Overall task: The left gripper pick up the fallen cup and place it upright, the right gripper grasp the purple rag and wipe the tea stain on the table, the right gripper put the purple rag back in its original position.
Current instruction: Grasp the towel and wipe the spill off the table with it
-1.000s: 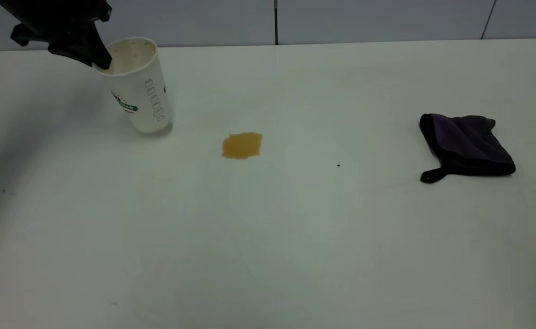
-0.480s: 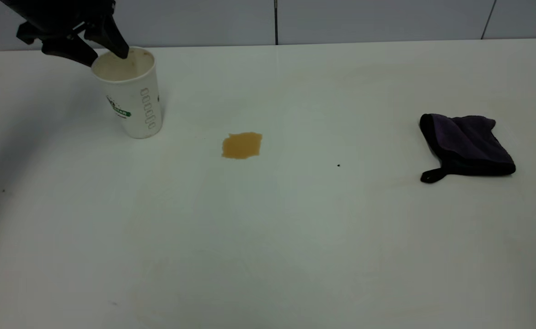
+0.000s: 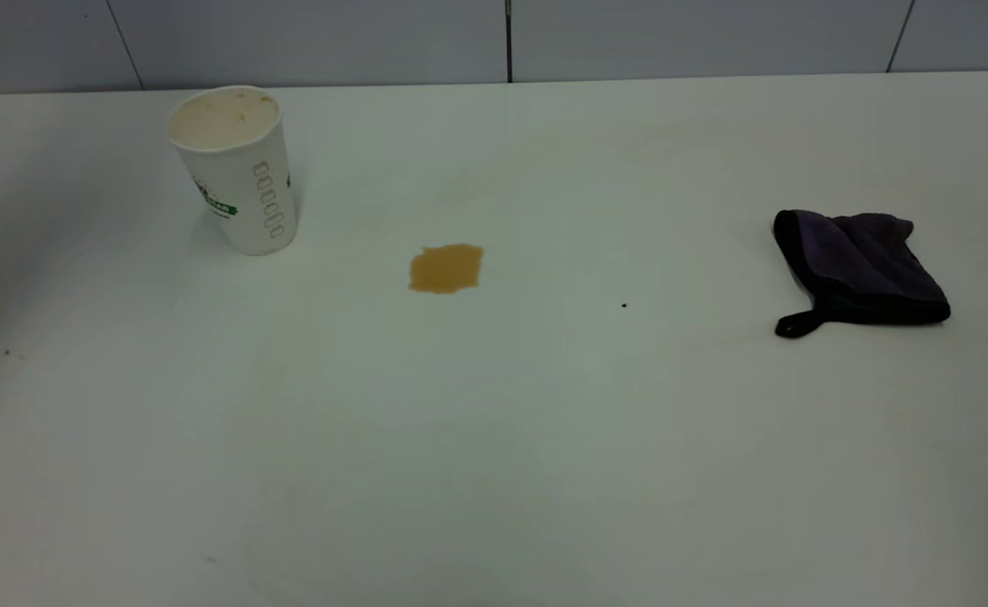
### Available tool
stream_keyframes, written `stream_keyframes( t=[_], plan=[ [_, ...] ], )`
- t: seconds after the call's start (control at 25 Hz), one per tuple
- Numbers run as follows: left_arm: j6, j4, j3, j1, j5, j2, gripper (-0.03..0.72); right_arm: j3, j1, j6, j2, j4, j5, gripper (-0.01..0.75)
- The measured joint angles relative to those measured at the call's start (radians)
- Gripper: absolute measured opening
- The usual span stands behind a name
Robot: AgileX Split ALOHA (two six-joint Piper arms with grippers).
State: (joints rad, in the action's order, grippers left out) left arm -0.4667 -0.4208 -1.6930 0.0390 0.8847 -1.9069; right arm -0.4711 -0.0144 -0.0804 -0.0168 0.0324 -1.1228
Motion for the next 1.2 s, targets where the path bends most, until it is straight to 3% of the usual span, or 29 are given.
stream_keyframes(
  t=[0.32,0.64,1.2],
  plan=[
    [0.127,0.147,0.0,0.0,0.28,0.204,0.498,0.0,0.0,0.0,0.0,0.0,0.0,0.239],
    [0.248,0.2,0.062,0.0,0.28,0.305,0.458,0.0,0.0,0.0,0.0,0.0,0.0,0.239],
    [0.266,0.242,0.61,0.0,0.28,0.819,0.45,0.0,0.0,0.0,0.0,0.0,0.0,0.239]
  ],
)
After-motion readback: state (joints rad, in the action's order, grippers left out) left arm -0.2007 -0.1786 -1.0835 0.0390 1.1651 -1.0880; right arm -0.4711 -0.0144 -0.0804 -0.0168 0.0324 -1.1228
